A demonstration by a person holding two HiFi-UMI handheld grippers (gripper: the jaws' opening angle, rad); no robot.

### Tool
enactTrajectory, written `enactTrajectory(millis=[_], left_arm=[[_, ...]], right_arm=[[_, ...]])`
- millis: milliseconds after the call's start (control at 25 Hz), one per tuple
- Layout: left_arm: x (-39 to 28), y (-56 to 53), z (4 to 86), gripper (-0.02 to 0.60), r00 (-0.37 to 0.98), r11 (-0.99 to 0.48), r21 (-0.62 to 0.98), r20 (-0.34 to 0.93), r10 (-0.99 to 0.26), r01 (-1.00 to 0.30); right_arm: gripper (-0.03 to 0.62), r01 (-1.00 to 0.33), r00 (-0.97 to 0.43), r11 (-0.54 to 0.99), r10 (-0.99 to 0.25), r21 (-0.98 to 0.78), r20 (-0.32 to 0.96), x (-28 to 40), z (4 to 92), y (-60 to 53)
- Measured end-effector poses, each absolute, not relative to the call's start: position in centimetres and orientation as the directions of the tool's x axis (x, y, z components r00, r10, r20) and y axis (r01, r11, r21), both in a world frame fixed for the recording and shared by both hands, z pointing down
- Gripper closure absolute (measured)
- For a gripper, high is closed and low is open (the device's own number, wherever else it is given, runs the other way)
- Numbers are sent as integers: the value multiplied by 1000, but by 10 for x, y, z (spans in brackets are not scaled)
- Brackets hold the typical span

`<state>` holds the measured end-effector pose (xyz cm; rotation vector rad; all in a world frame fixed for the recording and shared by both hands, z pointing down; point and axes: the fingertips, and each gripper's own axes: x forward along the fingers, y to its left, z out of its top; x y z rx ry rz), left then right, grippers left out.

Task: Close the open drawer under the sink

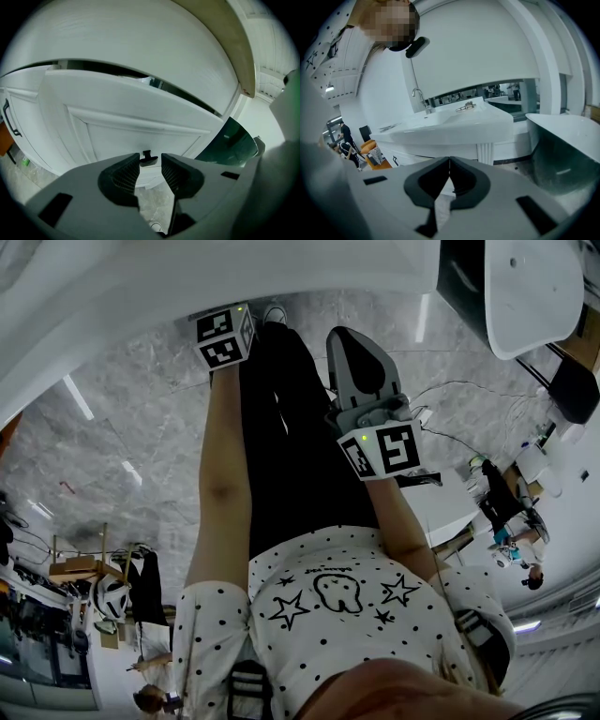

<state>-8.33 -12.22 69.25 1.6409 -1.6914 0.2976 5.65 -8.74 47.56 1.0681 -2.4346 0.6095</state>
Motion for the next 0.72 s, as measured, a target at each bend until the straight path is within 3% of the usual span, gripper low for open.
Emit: enactTrajectory(millis=[280,520,720], left_arm=[[-69,-116,672,454,105,121,323,603,-791,-939],[-73,-109,653,575,34,153,263,591,-806,-953],[-81,-104,632,577,-3,169,225,591,-806,-960]], right_arm=[[580,-755,-629,614,-578,-231,520,61,475,-84],[580,-750,-636,618,-579,-234,511,62,470,-83],[580,-751,-634,616,-576,-236,516,65,466,-81]])
